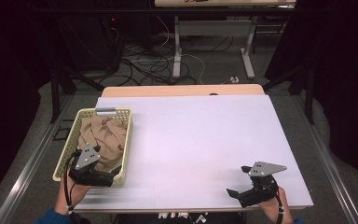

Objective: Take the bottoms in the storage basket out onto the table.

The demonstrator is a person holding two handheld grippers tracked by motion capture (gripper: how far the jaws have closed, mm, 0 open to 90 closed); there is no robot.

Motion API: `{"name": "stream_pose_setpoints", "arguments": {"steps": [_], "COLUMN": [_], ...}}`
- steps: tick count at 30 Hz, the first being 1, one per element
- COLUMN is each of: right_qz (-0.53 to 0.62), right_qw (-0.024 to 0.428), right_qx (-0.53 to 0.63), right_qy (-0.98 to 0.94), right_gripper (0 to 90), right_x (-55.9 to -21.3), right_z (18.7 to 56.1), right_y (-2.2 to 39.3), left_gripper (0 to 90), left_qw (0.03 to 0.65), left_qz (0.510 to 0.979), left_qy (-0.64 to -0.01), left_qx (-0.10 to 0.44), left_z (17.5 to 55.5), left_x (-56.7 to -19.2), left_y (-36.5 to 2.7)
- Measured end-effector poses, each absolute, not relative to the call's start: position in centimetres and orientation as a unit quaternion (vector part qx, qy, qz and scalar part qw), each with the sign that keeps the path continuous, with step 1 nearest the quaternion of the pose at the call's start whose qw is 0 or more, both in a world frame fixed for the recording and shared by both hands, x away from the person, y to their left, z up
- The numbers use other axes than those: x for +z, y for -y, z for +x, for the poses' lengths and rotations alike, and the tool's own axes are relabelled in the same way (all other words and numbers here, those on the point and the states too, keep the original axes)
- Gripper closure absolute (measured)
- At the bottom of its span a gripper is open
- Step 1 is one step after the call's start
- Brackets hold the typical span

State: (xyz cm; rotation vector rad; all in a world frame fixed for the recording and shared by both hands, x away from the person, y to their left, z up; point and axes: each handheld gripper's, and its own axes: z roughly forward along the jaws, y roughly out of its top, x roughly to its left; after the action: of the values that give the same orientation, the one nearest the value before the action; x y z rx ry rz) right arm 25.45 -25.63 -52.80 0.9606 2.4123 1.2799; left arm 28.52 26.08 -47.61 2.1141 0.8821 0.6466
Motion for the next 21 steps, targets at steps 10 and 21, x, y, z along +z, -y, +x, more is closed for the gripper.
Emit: {"name": "stream_pose_setpoints", "arguments": {"steps": [10,21], "right_qz": [0.33,0.333], "right_qw": [0.123,0.124], "right_qx": [0.438,0.434], "right_qy": [-0.827,-0.828], "right_gripper": [0.0,0.0], "right_x": [-52.8,-52.8], "right_z": [25.4,25.5], "right_y": [25.6,25.6], "left_gripper": [0.1,0.1], "left_qw": [0.365,0.368], "left_qz": [0.826,0.831], "left_qy": [-0.352,-0.352], "left_qx": [0.247,0.224], "left_z": [30.2,32.1], "left_x": [-47.0,-46.6], "left_y": [-26.7,-26.9]}}
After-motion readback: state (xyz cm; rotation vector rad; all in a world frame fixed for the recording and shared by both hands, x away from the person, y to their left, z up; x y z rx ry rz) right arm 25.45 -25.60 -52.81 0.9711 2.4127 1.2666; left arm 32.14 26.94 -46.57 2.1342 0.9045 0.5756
